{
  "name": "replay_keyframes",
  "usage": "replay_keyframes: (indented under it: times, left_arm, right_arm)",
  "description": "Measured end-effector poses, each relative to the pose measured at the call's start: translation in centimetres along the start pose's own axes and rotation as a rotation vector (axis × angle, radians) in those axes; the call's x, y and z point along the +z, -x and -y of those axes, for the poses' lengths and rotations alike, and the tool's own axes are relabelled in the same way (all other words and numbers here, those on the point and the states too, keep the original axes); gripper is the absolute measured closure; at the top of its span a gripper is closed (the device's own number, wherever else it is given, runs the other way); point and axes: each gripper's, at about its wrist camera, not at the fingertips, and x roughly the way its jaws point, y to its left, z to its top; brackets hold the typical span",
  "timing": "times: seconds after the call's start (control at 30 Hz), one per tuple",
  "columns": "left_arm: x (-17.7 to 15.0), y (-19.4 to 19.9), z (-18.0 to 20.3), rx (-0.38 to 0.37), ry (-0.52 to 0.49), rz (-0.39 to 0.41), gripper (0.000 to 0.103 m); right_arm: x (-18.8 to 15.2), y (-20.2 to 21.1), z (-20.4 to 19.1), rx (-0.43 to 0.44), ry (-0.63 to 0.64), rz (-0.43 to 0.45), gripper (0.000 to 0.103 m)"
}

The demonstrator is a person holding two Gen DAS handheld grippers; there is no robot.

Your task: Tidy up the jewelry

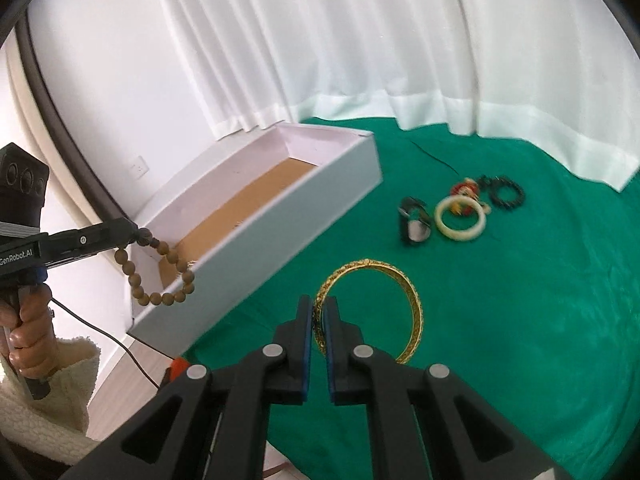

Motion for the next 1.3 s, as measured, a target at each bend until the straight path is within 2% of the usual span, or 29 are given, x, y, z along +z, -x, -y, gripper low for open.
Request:
replay_keyframes:
  times: [0.17,0.37,0.6,0.77,0.9,1.0,1.1,1.2,1.3]
  left_arm:
    - [0.5,2.4,-1.0,0.000,0.024,0.021,0.094]
    - [1.2,4.8,-2.6,0.056,0.029,0.080,0.094]
    - [2.4,5.9,-5.4,0.109,0.045,0.114,0.094]
    - [3.5,6.0,-8.4,0.159,0.077,0.133,0.094]
    - [3.9,5.4,-10.8,0.208,0.108,0.134,0.094]
    - [4.0,3.7,-13.0,0.225,0.138,0.100,0.094]
    - [4.1,1.5,-14.7,0.236,0.161,0.060,0.094]
    - [4.1,-0.7,-16.6,0.274,0.181,0.028,0.094]
    - [3.7,-2.6,-18.6,0.313,0.217,-0.011,0.094]
  right_arm:
    - [1.9,-0.4,-2.2,0.042,0.050,0.008,0.097]
    - [4.3,-1.6,-4.8,0.079,0.110,0.018,0.097]
    - [7.2,-3.6,-8.4,0.127,0.172,0.008,0.097]
    - [10.4,-5.9,-11.0,0.163,0.211,0.004,0.097]
    - [12.5,-8.6,-12.7,0.196,0.231,-0.017,0.097]
    - [13.4,-12.0,-13.9,0.209,0.258,-0.070,0.097]
    - [13.3,-15.6,-14.6,0.176,0.287,-0.121,0.097]
    - [12.6,-20.0,-14.7,0.133,0.298,-0.185,0.097]
    - [11.8,-22.7,-14.9,0.118,0.312,-0.217,0.097]
